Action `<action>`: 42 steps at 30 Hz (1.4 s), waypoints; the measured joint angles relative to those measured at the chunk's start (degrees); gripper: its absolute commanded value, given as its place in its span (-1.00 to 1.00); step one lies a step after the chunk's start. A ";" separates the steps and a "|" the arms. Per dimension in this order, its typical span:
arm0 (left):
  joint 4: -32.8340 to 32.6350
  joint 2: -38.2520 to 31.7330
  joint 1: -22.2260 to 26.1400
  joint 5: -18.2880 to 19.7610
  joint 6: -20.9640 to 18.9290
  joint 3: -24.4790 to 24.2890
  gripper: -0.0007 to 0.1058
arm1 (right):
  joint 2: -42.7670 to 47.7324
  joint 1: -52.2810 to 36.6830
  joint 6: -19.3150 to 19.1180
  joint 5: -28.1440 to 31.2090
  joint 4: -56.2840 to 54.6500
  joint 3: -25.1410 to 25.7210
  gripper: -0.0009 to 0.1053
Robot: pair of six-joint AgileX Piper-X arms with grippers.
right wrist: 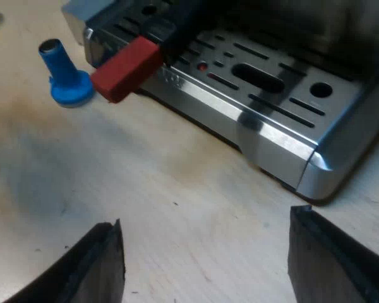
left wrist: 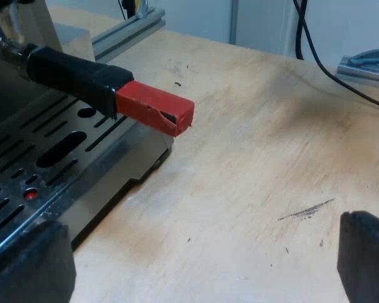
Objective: Grind coffee beans and then tamp
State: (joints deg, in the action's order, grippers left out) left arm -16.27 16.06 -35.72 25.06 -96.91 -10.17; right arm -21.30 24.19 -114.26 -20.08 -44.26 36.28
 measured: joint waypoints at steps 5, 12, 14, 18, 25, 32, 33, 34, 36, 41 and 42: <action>-0.02 0.00 0.00 0.00 0.00 0.00 0.61 | 0.00 0.00 -0.78 -1.48 0.44 0.00 0.03; -0.02 0.00 0.00 0.00 0.00 0.00 0.61 | -2.57 0.00 -3.56 -5.14 0.92 0.00 0.03; -0.02 0.00 0.00 0.00 0.00 0.00 0.61 | -4.40 0.00 -5.63 -7.24 1.77 0.00 0.03; -0.02 0.00 0.00 0.00 0.00 0.00 0.61 | -9.36 0.00 -6.85 -9.36 5.12 0.00 0.03; -0.02 0.00 0.00 0.00 0.00 0.00 0.61 | -14.84 7.97 -8.11 -8.71 9.49 0.00 0.03; -0.02 0.00 0.00 0.00 0.00 0.00 0.61 | -18.17 18.81 -7.42 -2.41 12.28 0.00 0.03; -0.02 0.00 0.00 0.00 0.00 0.00 0.61 | -19.47 25.33 -1.66 6.35 15.73 0.00 0.03; -0.02 0.00 0.00 0.00 0.00 0.00 0.61 | -19.86 28.25 0.80 9.01 17.15 0.00 0.03; -0.02 0.00 0.00 0.00 0.00 0.00 0.61 | -20.33 33.24 4.37 12.91 19.98 0.00 0.03; -0.02 0.00 0.00 0.00 0.00 0.00 0.61 | -20.36 42.91 11.63 25.91 24.92 -1.38 0.03; -0.02 0.00 0.00 0.00 0.00 0.00 0.61 | -20.52 44.26 13.00 27.52 25.76 -1.99 0.03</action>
State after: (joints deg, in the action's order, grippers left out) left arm -16.28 16.06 -35.72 25.06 -96.91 -10.17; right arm -41.82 68.45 -101.25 7.44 -18.50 34.29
